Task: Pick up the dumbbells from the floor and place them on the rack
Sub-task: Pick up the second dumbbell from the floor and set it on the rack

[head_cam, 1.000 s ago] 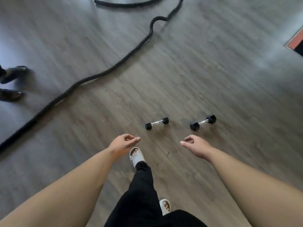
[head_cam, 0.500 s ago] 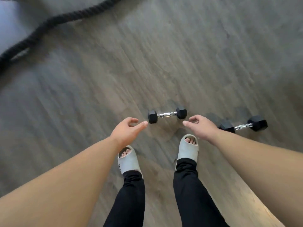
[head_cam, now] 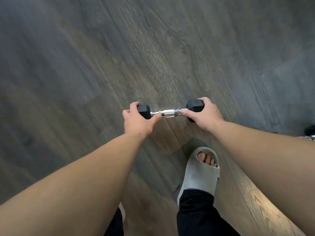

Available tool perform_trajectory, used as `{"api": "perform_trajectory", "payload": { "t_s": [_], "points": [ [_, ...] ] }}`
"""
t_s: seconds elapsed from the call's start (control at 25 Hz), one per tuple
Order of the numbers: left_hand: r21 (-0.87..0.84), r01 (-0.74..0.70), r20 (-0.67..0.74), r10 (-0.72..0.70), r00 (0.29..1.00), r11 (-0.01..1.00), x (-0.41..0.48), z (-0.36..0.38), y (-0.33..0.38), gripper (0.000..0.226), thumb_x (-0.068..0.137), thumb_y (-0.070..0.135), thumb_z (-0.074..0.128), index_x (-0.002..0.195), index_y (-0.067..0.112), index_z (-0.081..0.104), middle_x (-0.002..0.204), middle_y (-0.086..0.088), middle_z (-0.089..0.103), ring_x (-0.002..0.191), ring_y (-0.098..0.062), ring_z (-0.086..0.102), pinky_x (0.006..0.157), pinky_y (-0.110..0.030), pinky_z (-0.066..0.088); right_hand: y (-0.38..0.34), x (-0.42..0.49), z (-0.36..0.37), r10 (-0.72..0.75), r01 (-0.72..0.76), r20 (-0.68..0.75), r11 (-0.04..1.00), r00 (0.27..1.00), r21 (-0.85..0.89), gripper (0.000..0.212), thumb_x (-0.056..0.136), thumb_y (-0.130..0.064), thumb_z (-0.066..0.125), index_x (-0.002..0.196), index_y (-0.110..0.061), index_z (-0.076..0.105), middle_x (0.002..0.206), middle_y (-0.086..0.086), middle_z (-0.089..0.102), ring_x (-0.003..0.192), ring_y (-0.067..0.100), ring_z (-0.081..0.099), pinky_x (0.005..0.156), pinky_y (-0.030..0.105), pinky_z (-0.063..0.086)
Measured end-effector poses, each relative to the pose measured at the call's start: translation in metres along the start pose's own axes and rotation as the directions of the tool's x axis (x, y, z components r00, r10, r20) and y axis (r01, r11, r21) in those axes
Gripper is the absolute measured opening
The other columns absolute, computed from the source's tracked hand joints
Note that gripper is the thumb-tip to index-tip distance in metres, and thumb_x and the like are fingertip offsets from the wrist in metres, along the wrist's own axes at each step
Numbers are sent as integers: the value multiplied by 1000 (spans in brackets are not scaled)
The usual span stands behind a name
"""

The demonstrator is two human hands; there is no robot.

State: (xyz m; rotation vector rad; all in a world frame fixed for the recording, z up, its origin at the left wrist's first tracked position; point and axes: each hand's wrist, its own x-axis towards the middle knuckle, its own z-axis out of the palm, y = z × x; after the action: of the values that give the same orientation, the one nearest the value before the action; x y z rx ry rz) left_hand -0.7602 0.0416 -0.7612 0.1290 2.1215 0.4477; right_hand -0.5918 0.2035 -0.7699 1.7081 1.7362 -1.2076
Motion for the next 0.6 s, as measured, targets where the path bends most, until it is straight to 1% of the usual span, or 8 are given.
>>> {"api": "perform_trajectory", "payload": {
  "t_s": [0.08, 0.12, 0.2, 0.24, 0.32, 0.4, 0.52, 0.6],
  "points": [
    [-30, -34, 6, 34, 999, 999, 4, -5, -7, 77, 72, 50, 91, 137, 30, 53, 131, -2, 48, 107, -17, 58, 94, -29, 50, 1, -1, -2, -5, 5, 1, 1000, 1000, 12, 83, 69, -65, 84, 134, -24, 56, 128, 6, 63, 111, 27, 63, 93, 43, 55],
    [-35, -37, 25, 38, 999, 999, 2, -15, -8, 71, 72, 47, 92, 131, 30, 57, 130, -4, 52, 103, -16, 61, 88, -27, 53, -3, -7, -3, 5, -5, 8, 1000, 1000, 14, 79, 69, -63, 85, 132, -23, 58, 125, 6, 65, 109, 27, 65, 94, 44, 56],
    [-46, -37, 47, 39, 998, 998, -13, -50, -1, 64, 69, 44, 93, 123, 32, 60, 127, -6, 58, 96, -15, 66, 72, -23, 54, -20, -36, -11, 17, -18, 11, 998, 1000, 61, 73, 70, -60, 86, 127, -21, 61, 120, 5, 68, 104, 27, 68, 92, 46, 58],
    [-48, -41, 42, 43, 998, 998, -27, -75, 7, 63, 68, 43, 94, 120, 32, 61, 125, -6, 60, 95, -16, 67, 70, -23, 54, -35, -57, -18, 16, -17, 10, 996, 1000, 88, 71, 70, -59, 86, 125, -22, 61, 119, 5, 68, 103, 26, 68, 92, 46, 58],
    [-56, -55, 1, 55, 998, 997, -65, -138, 30, 65, 66, 42, 96, 121, 30, 63, 123, -7, 62, 97, -18, 69, 72, -26, 56, -78, -110, -39, -4, 2, 10, 990, 1000, 140, 69, 68, -60, 86, 120, -23, 62, 116, 4, 68, 101, 25, 68, 91, 46, 59],
    [-86, -44, -32, 42, 999, 995, -111, -207, 54, 66, 66, 39, 97, 123, 28, 64, 124, -7, 62, 98, -20, 70, 72, -27, 58, -128, -165, -64, -40, 33, 34, 982, 999, 188, 67, 63, -61, 86, 114, -24, 62, 113, 4, 69, 97, 25, 69, 87, 46, 60],
    [-157, -38, -110, 21, 994, 987, -206, -327, 90, 68, 67, 35, 97, 126, 27, 64, 126, -8, 61, 103, -23, 69, 64, -22, 55, -226, -268, -114, -141, 123, 73, 969, 987, 212, 69, 52, -66, 83, 105, -27, 61, 109, 3, 69, 92, 24, 71, 80, 45, 62],
    [-226, -61, -196, 16, 981, 972, -283, -414, 108, 69, 68, 34, 97, 128, 27, 64, 128, -7, 60, 104, -22, 67, 57, -14, 51, -300, -351, -148, -233, 208, 95, 953, 968, 220, 68, 47, -66, 82, 98, -27, 59, 106, 3, 70, 89, 25, 72, 79, 48, 64]
  ]
}}
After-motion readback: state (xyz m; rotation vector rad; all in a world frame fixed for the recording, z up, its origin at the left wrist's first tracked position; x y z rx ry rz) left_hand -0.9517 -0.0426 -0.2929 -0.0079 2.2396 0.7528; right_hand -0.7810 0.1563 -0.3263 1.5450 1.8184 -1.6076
